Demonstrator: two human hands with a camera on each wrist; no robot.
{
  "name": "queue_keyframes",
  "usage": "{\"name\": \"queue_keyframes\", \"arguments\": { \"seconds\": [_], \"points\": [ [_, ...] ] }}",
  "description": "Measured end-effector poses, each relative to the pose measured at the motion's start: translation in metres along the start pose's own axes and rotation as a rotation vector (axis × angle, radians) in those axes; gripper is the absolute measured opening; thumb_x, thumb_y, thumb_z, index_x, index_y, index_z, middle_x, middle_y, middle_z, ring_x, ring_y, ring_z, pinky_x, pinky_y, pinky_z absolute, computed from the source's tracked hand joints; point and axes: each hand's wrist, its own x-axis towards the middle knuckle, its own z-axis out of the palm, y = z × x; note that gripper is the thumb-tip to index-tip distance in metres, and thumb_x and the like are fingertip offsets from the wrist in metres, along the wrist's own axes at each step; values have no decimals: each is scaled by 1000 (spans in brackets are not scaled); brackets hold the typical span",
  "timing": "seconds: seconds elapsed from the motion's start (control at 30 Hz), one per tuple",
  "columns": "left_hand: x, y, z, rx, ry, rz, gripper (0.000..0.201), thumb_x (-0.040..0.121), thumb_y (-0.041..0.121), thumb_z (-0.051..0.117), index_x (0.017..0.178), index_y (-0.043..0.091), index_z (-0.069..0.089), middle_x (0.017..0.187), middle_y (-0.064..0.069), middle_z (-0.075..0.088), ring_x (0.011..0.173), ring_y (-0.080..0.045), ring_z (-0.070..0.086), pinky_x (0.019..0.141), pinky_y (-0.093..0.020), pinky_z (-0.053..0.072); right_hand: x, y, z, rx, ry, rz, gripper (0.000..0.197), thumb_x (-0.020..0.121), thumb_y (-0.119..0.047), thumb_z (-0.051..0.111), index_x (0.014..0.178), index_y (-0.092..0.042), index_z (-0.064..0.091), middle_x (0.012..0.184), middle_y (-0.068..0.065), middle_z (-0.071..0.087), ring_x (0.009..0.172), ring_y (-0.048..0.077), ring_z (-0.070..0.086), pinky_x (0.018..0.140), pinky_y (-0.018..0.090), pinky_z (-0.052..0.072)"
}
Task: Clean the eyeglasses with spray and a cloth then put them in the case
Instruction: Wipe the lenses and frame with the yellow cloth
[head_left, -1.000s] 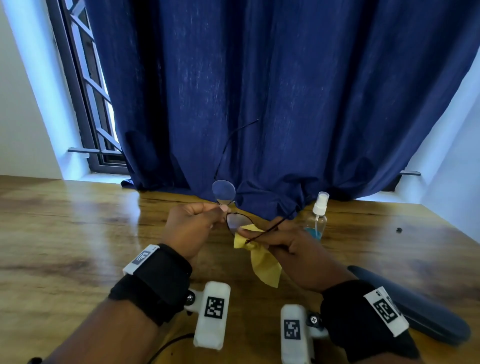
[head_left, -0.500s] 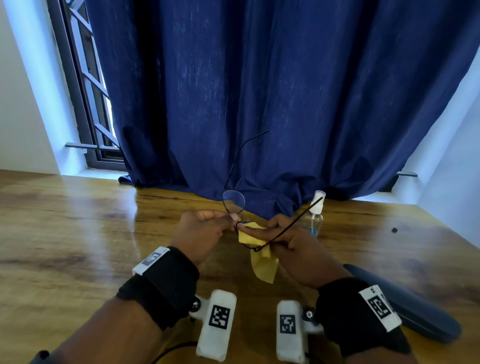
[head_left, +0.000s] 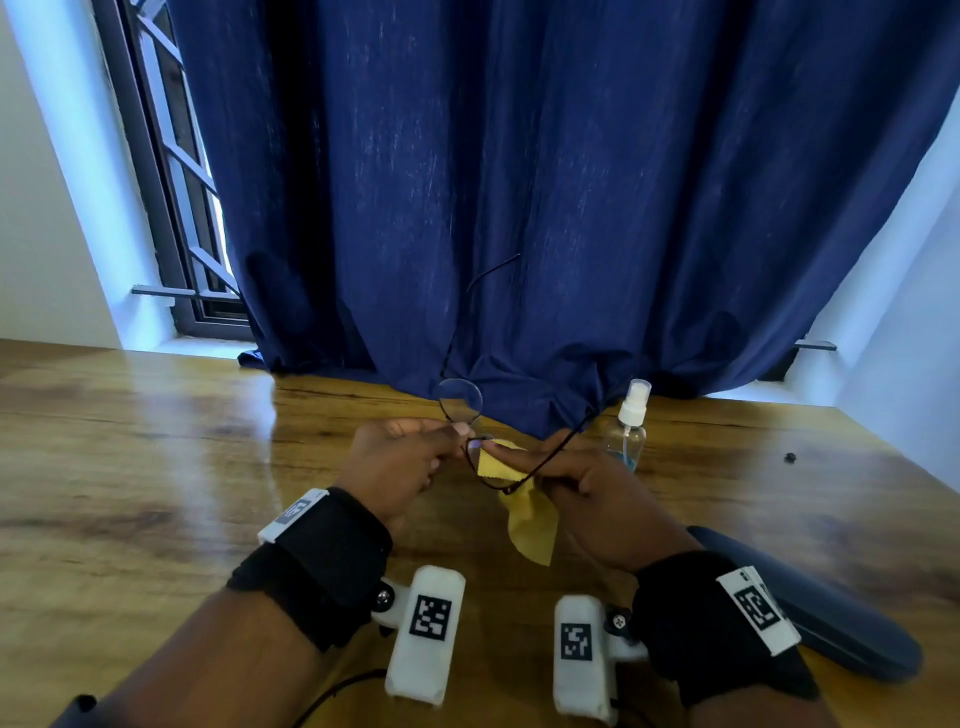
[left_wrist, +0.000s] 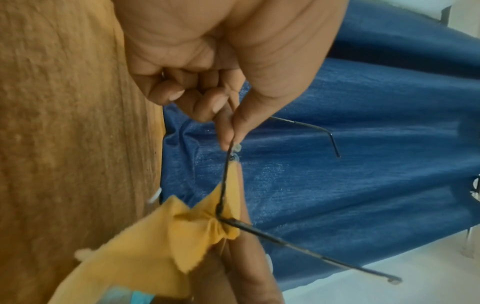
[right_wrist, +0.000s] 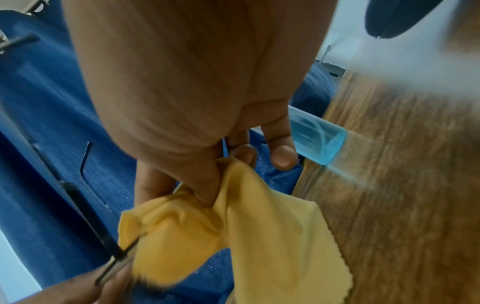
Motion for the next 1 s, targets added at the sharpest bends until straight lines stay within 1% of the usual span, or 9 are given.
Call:
{"name": "queue_keyframes", "arguments": {
  "seconds": [0.1,0.2,0.23,0.3,0.37,0.6,0.77,0.9,1.0],
  "points": [
    [5,1,-7,-11,51,-2,15,90,16,75,89,2,79,64,0,68,51,-6,46,54,-23,36,-3,-4,-1,14,-22,-29,64,101,-4,55,124,-63,58,98,-7,55,93,4,54,85,14,45],
    [3,-2,-3,1,15,-4,18,90,19,75,92,2,80,67,-3,65,55,-8,44,54,-23,37,-2,-13,0,29,-80,-44,72,102,-4,53,111,-76,55,103,-5,56,96,7,54,85,14,46],
    [2,-3,-1,1,-13,-9,19,90,18,75,94,0,79,66,-4,62,54,-8,43,53,-23,36,-1,-11,0,25,-64,-42,70,102,-4,53,115,-73,57,103,-5,55,95,8,55,84,15,45],
    [-1,-4,4,2,-57,-13,21,91,16,73,97,-3,78,63,-1,60,52,-7,42,51,-21,35,0,-6,1,18,-14,-14,58,101,-3,54,127,-54,63,102,-5,55,94,8,56,84,18,46],
    [-2,-1,3,4,-61,-13,19,91,15,73,97,-2,79,66,0,67,50,-5,43,52,-21,35,0,0,1,14,17,20,48,101,-3,54,130,-38,68,102,-4,57,94,8,57,84,20,48],
    [0,3,-2,-19,26,-19,18,90,16,75,94,-2,78,67,-1,70,52,-7,46,53,-22,37,-3,-10,-2,44,-47,-21,54,103,-5,52,130,-51,62,99,-2,57,91,7,55,81,12,44],
    [-6,-4,9,10,-29,-28,18,90,17,75,95,1,80,60,5,63,48,-3,46,50,-20,36,-3,-17,0,79,-59,-6,56,101,0,52,129,-48,64,97,-35,59,93,-10,56,82,6,43],
    [-1,0,2,-15,-20,-50,19,91,16,73,99,-1,79,79,-7,72,52,-5,42,51,-20,34,-4,-10,1,68,18,3,56,101,-6,55,120,-58,60,97,-7,58,89,4,56,79,11,44],
    [0,0,0,-9,24,-54,19,91,15,74,98,-1,77,86,-10,76,52,-6,44,51,-21,35,-4,-9,0,52,11,-2,52,99,-9,60,122,-56,63,93,-3,60,87,8,58,78,13,47]
  ]
}}
